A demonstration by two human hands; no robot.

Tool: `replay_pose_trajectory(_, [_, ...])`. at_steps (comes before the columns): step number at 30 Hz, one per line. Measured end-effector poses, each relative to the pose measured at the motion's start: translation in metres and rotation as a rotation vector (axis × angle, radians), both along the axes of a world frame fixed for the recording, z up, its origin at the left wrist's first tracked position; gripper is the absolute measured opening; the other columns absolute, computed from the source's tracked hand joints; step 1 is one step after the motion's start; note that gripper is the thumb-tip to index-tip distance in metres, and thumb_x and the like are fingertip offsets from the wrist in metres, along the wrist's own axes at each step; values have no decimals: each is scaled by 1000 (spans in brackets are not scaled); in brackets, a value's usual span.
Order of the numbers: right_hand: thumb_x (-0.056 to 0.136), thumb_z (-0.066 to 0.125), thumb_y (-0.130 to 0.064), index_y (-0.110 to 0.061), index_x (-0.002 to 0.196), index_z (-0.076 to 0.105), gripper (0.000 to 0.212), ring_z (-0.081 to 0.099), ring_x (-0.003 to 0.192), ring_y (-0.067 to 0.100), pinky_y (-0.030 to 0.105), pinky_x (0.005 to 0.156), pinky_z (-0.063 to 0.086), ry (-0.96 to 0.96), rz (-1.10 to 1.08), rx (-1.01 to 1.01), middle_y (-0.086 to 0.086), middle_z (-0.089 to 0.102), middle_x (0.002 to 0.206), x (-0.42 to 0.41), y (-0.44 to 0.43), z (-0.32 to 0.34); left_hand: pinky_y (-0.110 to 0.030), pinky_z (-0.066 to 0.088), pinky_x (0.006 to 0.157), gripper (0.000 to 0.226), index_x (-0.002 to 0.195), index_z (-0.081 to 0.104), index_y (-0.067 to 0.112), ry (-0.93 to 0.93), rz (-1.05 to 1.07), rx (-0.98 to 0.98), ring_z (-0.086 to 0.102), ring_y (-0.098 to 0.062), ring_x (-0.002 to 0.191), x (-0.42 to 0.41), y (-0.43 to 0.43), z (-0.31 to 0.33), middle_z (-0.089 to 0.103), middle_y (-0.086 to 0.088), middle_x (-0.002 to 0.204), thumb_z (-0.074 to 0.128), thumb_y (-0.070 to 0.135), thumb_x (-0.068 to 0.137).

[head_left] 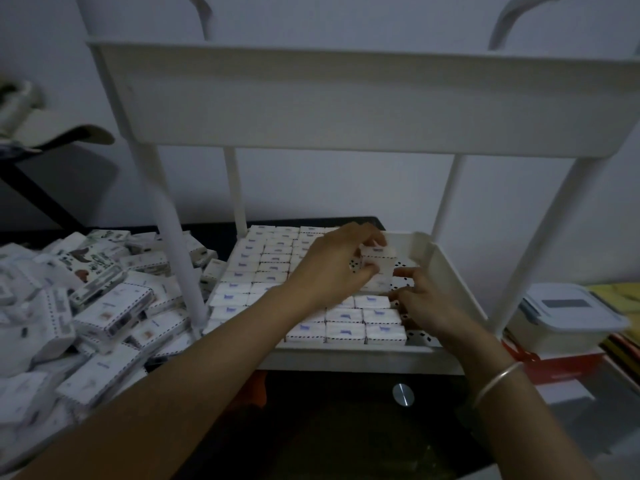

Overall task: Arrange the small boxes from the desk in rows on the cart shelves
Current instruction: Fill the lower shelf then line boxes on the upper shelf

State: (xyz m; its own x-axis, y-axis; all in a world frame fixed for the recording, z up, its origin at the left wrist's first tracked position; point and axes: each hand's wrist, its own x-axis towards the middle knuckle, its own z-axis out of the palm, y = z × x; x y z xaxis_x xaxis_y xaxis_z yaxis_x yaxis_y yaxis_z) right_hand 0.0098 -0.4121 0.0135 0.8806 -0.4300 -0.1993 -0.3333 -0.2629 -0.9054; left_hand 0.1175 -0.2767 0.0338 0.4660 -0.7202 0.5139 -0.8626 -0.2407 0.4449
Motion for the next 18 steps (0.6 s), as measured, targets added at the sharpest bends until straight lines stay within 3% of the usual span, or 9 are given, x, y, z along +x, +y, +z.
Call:
replay_pose_trajectory(3, [98, 42, -2, -20, 140, 32, 47, 61, 85, 10, 19, 60, 50, -72, -21, -54, 3, 61, 106, -3, 1, -1, -31, 50, 86, 23, 106, 65, 32, -4, 1, 152, 59, -4, 91, 1, 5, -1, 65, 14, 110, 70, 32, 84])
replay_pose_trajectory(5, [93, 48, 2, -25, 135, 38, 51, 60, 97, 9, 30, 78, 56, -277, -78, -252, 3, 58, 120, -7, -1, -4, -30, 46, 94, 20, 104, 68, 33, 5, -3, 193, 57, -1, 95, 6, 8, -4, 68, 14, 109, 69, 34, 85])
replay_pose_trajectory(7, [87, 47, 6, -26, 128, 44, 52, 59, 104, 7, 32, 87, 53, -511, -114, -411, -3, 58, 118, -11, 5, -3, -30, 36, 105, 18, 104, 70, 32, -36, -12, 240, 53, -1, 100, 8, 10, -7, 69, 15, 109, 65, 36, 88])
replay_pose_trajectory(10, [84, 46, 12, -23, 121, 51, 51, 59, 105, 7, 23, 86, 51, -708, -93, -453, -12, 59, 111, -15, 26, -1, -37, 39, 103, 21, 107, 73, 30, -61, -41, 266, 53, -7, 95, 3, 17, -14, 71, 11, 106, 57, 26, 93])
replay_pose_trajectory(13, [84, 50, 8, -23, 118, 53, 47, 60, 105, 4, 19, 87, 50, -801, -20, -457, -24, 59, 108, -12, 54, 1, -39, 38, 103, 27, 110, 72, 27, -110, -19, 240, 52, -14, 111, -9, 43, -15, 67, 7, 119, 53, 19, 93])
replay_pose_trajectory(18, [82, 53, 2, -24, 115, 54, 42, 62, 100, 10, 17, 81, 49, -906, 171, -364, -12, 61, 109, -9, 115, 11, -27, 42, 100, 24, 111, 66, 31, 75, 113, -18, 51, -1, 115, -53, 138, -19, 61, 20, 116, 53, 18, 95])
